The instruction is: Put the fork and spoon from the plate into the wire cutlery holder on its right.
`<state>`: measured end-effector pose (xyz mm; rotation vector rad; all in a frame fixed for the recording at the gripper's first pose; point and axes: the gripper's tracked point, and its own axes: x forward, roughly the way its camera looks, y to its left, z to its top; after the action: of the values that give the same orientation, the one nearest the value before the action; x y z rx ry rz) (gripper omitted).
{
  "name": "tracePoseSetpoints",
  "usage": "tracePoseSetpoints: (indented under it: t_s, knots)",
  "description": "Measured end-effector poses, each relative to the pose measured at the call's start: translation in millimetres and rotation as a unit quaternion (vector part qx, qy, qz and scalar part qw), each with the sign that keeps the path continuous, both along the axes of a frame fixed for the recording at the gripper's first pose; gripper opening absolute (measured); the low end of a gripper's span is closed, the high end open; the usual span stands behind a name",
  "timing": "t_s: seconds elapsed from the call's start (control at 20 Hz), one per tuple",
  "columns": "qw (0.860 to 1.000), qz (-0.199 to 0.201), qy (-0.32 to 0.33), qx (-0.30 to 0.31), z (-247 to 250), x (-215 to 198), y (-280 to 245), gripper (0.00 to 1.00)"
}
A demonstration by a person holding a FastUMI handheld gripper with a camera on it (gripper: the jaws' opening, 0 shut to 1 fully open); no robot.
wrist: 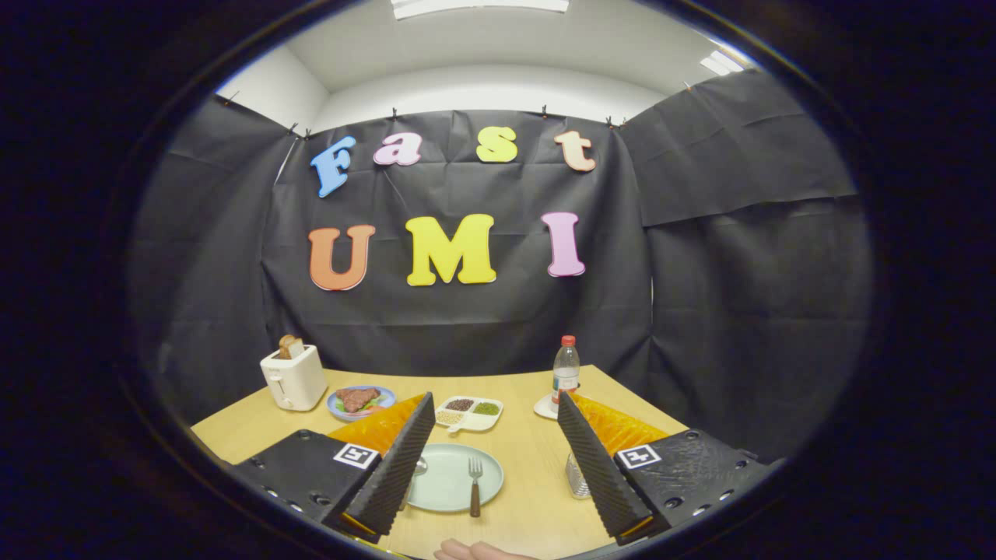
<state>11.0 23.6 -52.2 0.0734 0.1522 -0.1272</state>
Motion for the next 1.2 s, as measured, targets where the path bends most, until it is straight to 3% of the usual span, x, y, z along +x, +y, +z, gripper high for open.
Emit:
tracePoseSetpoints:
  t_s: [0.4, 0.65, 0.85, 1.2]
  knots:
    - [0.998, 0.026, 0.061, -0.011, -33.1, 26.5, 13.4, 0.94]
    - [0.988, 0.036, 0.15, -0.005, -91.1, 53.7, 23.0, 0.94]
    - [0.971, 0.052, 0.234, 0.006, -139.4, 70.0, 33.3, 0.94]
    - [0.925, 0.072, 0.372, 0.03, -211.8, 80.5, 43.4, 0.92]
